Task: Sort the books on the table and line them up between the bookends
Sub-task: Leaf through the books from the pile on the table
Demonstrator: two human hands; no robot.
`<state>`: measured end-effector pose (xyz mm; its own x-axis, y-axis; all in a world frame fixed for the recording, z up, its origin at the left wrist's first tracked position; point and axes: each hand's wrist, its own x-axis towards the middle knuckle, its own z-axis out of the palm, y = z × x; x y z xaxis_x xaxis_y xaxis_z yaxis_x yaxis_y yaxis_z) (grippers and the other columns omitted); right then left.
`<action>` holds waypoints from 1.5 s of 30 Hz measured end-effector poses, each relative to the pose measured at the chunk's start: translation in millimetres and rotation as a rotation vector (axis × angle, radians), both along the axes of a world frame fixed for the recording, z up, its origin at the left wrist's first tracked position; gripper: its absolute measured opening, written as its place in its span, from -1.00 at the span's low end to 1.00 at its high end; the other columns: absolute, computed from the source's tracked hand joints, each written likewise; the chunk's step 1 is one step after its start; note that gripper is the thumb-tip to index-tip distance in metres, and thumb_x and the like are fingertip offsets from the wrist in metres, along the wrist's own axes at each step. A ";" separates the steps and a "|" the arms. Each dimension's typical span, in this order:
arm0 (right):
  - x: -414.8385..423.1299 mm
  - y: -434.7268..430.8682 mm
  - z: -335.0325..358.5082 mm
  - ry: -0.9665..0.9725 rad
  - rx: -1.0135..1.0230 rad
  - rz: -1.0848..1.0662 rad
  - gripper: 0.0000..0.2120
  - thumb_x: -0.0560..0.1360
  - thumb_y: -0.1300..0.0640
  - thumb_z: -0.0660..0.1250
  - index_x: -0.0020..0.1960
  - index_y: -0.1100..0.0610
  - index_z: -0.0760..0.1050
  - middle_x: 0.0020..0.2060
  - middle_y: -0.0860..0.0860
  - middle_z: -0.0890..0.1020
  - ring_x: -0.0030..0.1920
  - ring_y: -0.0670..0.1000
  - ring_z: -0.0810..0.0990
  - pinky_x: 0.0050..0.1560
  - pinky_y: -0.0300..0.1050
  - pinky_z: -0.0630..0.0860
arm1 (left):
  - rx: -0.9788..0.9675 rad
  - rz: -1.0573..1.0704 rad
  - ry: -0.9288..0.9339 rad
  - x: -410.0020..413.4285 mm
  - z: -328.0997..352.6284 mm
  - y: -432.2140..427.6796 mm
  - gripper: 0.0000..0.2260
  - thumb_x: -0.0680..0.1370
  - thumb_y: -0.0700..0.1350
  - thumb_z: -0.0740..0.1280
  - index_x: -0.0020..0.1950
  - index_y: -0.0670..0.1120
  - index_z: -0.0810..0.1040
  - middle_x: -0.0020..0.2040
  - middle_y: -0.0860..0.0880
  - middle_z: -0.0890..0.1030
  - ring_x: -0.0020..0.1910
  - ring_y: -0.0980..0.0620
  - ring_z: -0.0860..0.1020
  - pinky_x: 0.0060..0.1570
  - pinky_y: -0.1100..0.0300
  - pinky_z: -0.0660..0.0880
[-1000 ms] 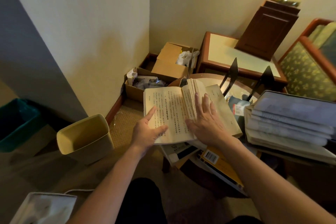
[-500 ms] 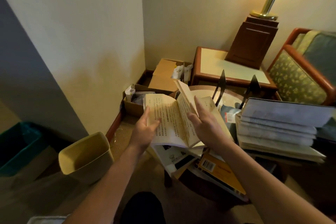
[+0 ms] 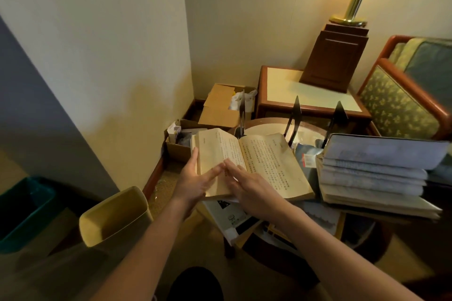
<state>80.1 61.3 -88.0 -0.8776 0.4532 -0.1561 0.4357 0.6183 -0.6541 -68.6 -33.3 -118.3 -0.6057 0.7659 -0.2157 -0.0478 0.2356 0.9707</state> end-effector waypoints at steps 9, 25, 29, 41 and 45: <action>10.4 40.6 -26.0 -0.139 0.253 0.008 -0.51 0.67 -0.15 0.08 0.59 -0.17 0.13 0.61 -0.14 0.06 0.61 0.07 -0.11 0.55 0.21 -0.23 | -0.152 -0.130 -0.126 -8.8 -21.5 1.7 0.18 0.27 -0.04 0.66 0.64 0.18 -0.08 0.31 0.00 0.51 0.25 -0.04 0.53 0.26 -0.14 0.52; 1.7 59.0 -65.0 -0.251 0.419 -0.066 -0.44 0.61 -0.36 -0.20 0.55 -0.35 -0.29 0.56 -0.23 -0.32 0.53 0.06 -0.45 0.49 0.28 -0.42 | -0.415 -0.342 0.959 19.6 -47.4 17.8 -0.50 0.71 0.10 -0.09 0.64 0.04 -0.08 0.64 0.12 -0.09 0.62 0.04 -0.14 0.57 -0.16 -0.21; -0.5 59.8 -67.4 -0.244 0.419 -0.079 -0.45 0.61 -0.36 -0.22 0.55 -0.36 -0.29 0.57 -0.22 -0.31 0.54 0.06 -0.44 0.49 0.28 -0.42 | -0.479 -0.305 0.972 2.7 -44.2 53.8 -0.52 0.72 0.03 -0.08 0.65 0.02 -0.03 0.65 0.08 0.00 0.63 0.04 -0.06 0.57 -0.20 -0.18; 1.7 61.8 -71.3 -0.228 0.418 -0.081 -0.47 0.61 -0.36 -0.22 0.54 -0.38 -0.29 0.57 -0.22 -0.31 0.55 0.06 -0.43 0.49 0.29 -0.41 | -0.443 -0.258 0.969 20.1 -46.1 32.2 -0.52 0.72 0.06 -0.05 0.64 0.03 -0.02 0.64 0.07 0.01 0.63 0.03 -0.04 0.57 -0.18 -0.16; 1.8 60.7 -72.7 -0.231 0.422 -0.088 -0.47 0.61 -0.36 -0.22 0.54 -0.38 -0.30 0.57 -0.22 -0.32 0.54 0.06 -0.44 0.48 0.28 -0.43 | -0.524 -0.274 1.129 42.8 -38.5 11.1 -0.52 0.72 0.04 -0.06 0.64 0.00 -0.01 0.64 0.04 0.05 0.62 0.04 0.03 0.59 -0.15 -0.10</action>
